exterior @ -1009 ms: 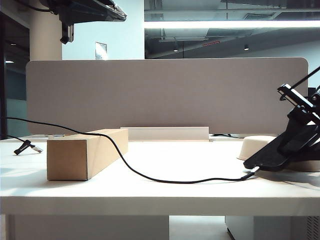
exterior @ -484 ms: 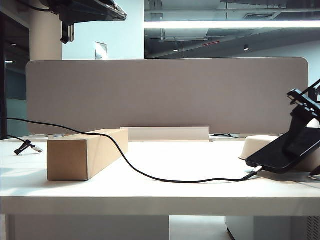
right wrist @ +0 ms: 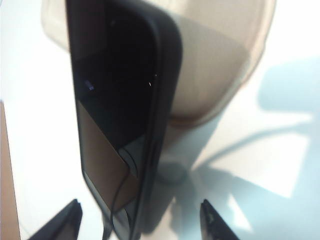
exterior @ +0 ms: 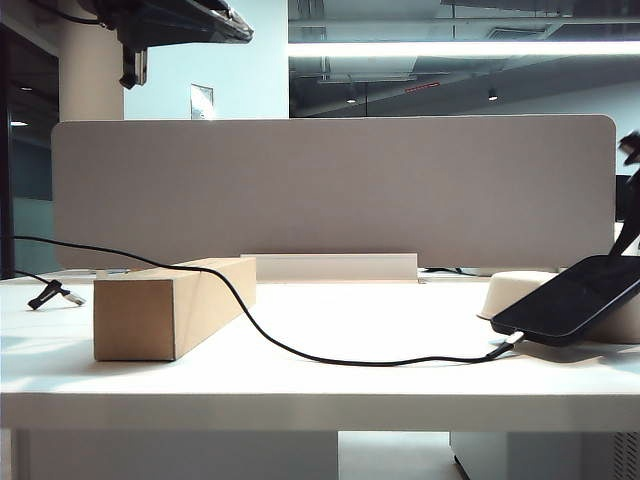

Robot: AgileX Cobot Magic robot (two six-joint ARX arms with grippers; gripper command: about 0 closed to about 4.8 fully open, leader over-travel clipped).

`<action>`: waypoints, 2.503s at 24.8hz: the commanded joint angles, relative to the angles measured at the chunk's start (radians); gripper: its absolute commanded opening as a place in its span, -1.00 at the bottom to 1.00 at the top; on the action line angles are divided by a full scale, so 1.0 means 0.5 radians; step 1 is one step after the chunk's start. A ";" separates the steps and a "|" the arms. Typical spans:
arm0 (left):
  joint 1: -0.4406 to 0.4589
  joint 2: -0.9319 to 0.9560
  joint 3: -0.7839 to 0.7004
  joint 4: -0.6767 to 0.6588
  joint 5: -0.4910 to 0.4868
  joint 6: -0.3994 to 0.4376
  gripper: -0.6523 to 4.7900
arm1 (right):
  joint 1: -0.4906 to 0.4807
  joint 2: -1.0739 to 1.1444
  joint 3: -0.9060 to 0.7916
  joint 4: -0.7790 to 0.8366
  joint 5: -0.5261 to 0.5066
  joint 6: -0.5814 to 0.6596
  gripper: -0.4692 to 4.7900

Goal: Pick up the charging cable and the phone, plug the charging cable into the charging port on the phone, and finally place them back on the table.

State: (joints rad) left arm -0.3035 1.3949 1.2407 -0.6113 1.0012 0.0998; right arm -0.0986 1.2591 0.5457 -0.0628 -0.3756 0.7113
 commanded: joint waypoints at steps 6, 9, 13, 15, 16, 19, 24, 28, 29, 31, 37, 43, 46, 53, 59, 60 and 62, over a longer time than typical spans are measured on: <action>0.000 -0.239 0.004 -0.252 -0.844 0.287 -0.78 | -0.032 -0.558 0.008 -0.254 0.090 -0.509 -0.78; 0.000 -0.342 -0.037 -0.225 -1.038 0.302 -0.78 | -0.034 -0.730 0.006 -0.255 0.176 -0.610 -0.81; 0.000 -0.535 -0.182 -0.086 -1.238 0.244 -0.78 | -0.034 -0.954 -0.027 -0.232 0.193 -0.796 -0.83; 0.000 -0.644 -0.297 0.016 -1.284 0.195 -0.78 | -0.034 -1.040 -0.051 -0.224 0.193 -0.818 -0.83; 0.000 -0.725 -0.386 0.093 -1.303 0.172 -0.78 | -0.034 -1.091 -0.069 -0.209 0.192 -0.818 -0.83; 0.000 -0.958 -0.643 0.310 -1.440 0.164 -0.78 | -0.034 -1.209 -0.125 -0.149 0.175 -0.819 -0.83; 0.000 -1.466 -1.140 0.683 -1.497 0.031 -0.78 | -0.033 -1.386 -0.241 -0.060 0.170 -0.858 -0.83; 0.000 -1.697 -1.376 0.750 -1.561 -0.040 -0.78 | -0.033 -1.501 -0.322 -0.025 0.171 -0.872 -0.83; 0.000 -1.739 -1.429 0.753 -1.562 -0.085 -0.78 | -0.033 -1.527 -0.345 -0.003 0.172 -0.871 -0.83; 0.000 -1.803 -1.529 0.770 -1.612 -0.121 -0.78 | -0.033 -1.596 -0.407 0.050 0.175 -0.851 -0.83; -0.001 -1.938 -1.856 1.057 -1.649 -0.324 -0.78 | -0.032 -1.789 -0.568 0.076 0.178 -0.839 -0.83; -0.001 -1.975 -2.054 1.128 -1.650 -0.311 -0.78 | -0.030 -1.962 -0.679 0.079 0.177 -0.856 -0.83; -0.001 -1.975 -2.151 1.194 -1.643 -0.261 -0.78 | -0.029 -2.043 -0.723 0.084 0.179 -0.856 -0.83; -0.001 -1.975 -2.367 1.469 -1.651 -0.215 -0.78 | -0.030 -2.263 -0.896 0.090 0.256 -0.855 -0.83; -0.001 -1.975 -2.465 1.498 -1.637 -0.132 -0.78 | -0.029 -2.441 -1.010 0.082 0.253 -0.830 -0.83; -0.001 -1.975 -2.466 1.507 -1.630 -0.101 -0.78 | -0.029 -2.468 -1.012 0.074 0.253 -0.828 -0.83; -0.001 -1.975 -2.466 1.543 -1.630 -0.095 -0.78 | -0.028 -2.500 -1.012 0.076 0.253 -0.797 -0.83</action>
State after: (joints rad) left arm -0.3035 0.4080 0.0048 0.1246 0.1810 0.0372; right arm -0.1143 0.0166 0.0383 -0.0422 -0.2539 0.2962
